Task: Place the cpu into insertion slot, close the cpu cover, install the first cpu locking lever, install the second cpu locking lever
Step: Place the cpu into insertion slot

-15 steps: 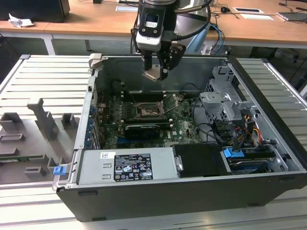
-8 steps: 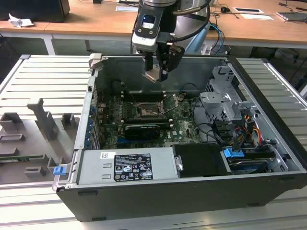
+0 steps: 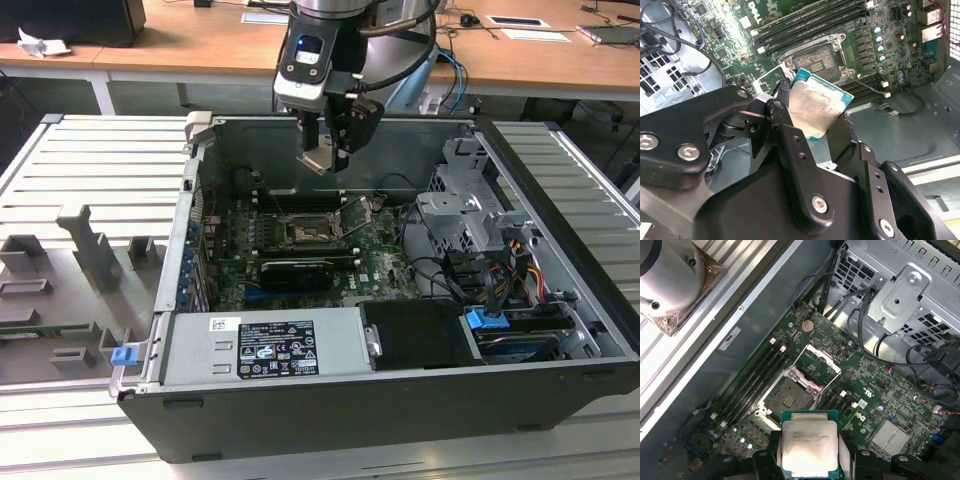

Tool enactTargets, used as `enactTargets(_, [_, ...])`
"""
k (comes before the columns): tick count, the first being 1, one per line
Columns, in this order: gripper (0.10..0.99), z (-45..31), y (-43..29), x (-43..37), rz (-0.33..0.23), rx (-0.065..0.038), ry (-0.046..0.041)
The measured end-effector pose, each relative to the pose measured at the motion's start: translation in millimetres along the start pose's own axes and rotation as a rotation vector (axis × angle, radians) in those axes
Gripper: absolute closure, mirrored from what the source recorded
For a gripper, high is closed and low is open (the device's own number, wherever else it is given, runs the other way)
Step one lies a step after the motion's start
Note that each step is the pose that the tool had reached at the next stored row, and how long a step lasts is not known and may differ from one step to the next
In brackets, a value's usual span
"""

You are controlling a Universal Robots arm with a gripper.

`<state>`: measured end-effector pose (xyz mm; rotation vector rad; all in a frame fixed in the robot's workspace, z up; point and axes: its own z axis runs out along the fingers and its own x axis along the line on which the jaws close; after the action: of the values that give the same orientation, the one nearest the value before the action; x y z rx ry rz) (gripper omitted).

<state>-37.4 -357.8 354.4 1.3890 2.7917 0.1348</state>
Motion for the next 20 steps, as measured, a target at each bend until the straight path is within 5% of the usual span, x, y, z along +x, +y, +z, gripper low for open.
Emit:
enactTargets(6, [0.549, 0.9, -0.1, 0.0, 0.076, -0.002, -0.0066])
enactTargets(20, [0.549, 4.7, -0.5, -0.1, 0.35, -0.005, -0.0298])
